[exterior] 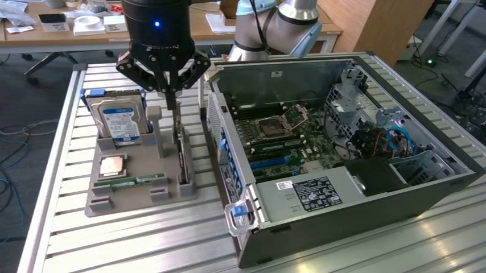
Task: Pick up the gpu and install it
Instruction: 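Reach for the gpu, then pick up the gpu and move the gpu toward the slot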
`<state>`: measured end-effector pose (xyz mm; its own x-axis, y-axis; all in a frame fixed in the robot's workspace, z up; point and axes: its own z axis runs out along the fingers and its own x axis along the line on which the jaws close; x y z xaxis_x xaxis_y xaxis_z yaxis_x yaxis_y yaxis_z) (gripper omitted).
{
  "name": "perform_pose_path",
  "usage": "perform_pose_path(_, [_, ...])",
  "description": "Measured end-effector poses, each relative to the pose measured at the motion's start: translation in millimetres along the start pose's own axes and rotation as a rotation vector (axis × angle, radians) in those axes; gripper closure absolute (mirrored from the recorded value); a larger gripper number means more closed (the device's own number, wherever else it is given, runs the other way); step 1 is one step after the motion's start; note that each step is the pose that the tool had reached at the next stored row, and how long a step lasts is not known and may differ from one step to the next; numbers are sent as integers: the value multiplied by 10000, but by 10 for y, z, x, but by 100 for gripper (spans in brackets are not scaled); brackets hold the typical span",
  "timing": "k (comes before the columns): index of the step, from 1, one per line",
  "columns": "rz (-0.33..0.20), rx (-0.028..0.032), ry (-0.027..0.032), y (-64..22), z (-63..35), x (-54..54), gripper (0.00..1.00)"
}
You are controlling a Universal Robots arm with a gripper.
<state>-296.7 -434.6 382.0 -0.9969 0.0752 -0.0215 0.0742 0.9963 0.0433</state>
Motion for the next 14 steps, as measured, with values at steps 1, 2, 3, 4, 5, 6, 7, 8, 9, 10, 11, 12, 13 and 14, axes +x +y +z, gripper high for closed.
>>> perform_pose_path(1, [1,-11,0,0,1,0,89])
perform_pose_path(2, [2,-20,-1,1,4,-2,89])
perform_pose_path(3, [1,-23,-3,1,6,-8,89])
perform_pose_path(4, [0,-23,-2,1,7,-13,89])
perform_pose_path(5, [1,-22,-1,1,7,-14,89])
perform_pose_path(6, [2,-22,-1,1,7,-14,89])
perform_pose_path(7, [2,-22,0,1,7,-14,89])
perform_pose_path(8, [1,-21,0,1,6,-15,89])
perform_pose_path(9, [1,-21,0,1,6,-15,89])
perform_pose_path(10, [1,-21,0,1,6,-15,89])
perform_pose_path(11, [1,-21,0,1,6,-15,89])
perform_pose_path(12, [1,-21,0,1,6,-15,89])
perform_pose_path(13, [1,-21,0,1,7,-15,89])
perform_pose_path(14, [1,-21,0,1,6,-15,89])
